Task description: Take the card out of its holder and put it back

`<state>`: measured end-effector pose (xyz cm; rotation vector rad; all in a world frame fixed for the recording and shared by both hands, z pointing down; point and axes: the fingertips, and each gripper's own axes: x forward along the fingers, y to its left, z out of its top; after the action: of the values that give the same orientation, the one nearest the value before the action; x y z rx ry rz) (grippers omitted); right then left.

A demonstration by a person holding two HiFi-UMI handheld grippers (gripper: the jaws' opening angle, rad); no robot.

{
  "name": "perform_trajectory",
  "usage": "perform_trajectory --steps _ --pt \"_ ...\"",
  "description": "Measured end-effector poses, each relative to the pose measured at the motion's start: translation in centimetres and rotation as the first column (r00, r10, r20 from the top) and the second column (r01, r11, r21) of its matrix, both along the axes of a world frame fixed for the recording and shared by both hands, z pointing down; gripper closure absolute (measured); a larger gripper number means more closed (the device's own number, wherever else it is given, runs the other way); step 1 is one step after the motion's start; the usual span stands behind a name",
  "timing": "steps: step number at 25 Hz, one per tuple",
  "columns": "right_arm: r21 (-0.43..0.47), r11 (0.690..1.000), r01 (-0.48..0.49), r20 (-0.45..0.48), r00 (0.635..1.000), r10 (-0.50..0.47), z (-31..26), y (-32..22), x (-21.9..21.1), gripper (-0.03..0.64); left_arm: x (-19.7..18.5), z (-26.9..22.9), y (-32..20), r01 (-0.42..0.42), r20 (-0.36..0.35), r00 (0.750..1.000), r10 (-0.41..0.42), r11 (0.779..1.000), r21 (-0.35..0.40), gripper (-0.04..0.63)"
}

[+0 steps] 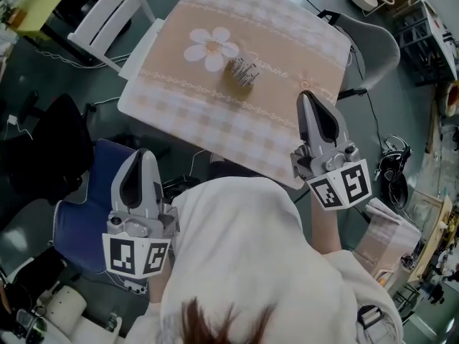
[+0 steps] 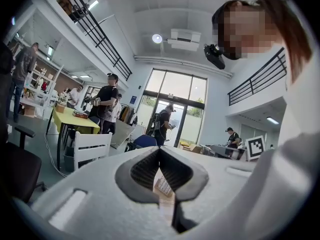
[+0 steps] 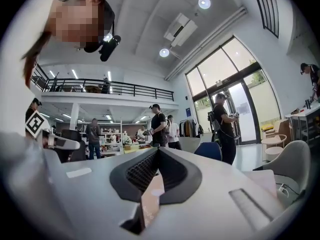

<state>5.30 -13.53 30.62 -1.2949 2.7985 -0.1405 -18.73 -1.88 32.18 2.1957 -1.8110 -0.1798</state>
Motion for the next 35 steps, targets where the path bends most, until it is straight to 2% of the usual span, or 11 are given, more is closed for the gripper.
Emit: perform_trajectory --steps 5,10,13,17,25,35 --pt "-0.039 0.999 0.007 -0.014 1.000 -0.007 0.4 4.2 1.5 0.617 1.5 -0.3 0.8 -0.022 0.024 0.999 0.022 1.000 0.018 0.595" --pt "-0.099 0.995 0.035 -0.032 0.999 -0.038 1.8 7.7 2.1 0.617 4.6 -1.3 1.8 -0.078 0.059 0.995 0.076 0.996 0.043 0.595" --pt "-0.095 0.994 0.051 -0.051 0.997 -0.056 1.7 9.2 2.6 0.617 6.6 -1.6 2.4 -0.111 0.060 0.992 0.108 0.993 0.050 0.595" --pt "-0.093 0.994 0.064 -0.031 0.997 -0.067 1.5 10.8 3.6 0.617 8.9 -1.9 3.4 -0.136 0.056 0.990 0.132 0.989 0.058 0.595" --pt "-0.116 0.988 0.099 -0.030 0.994 -0.103 1.9 13.6 6.3 0.617 12.3 -2.5 5.5 -0.146 0.090 0.986 0.140 0.987 0.072 0.595" --pt "-0.110 0.989 0.098 -0.014 0.995 -0.100 2.1 15.5 9.0 0.617 14.8 -1.7 7.7 -0.145 0.082 0.987 0.139 0.987 0.076 0.595"
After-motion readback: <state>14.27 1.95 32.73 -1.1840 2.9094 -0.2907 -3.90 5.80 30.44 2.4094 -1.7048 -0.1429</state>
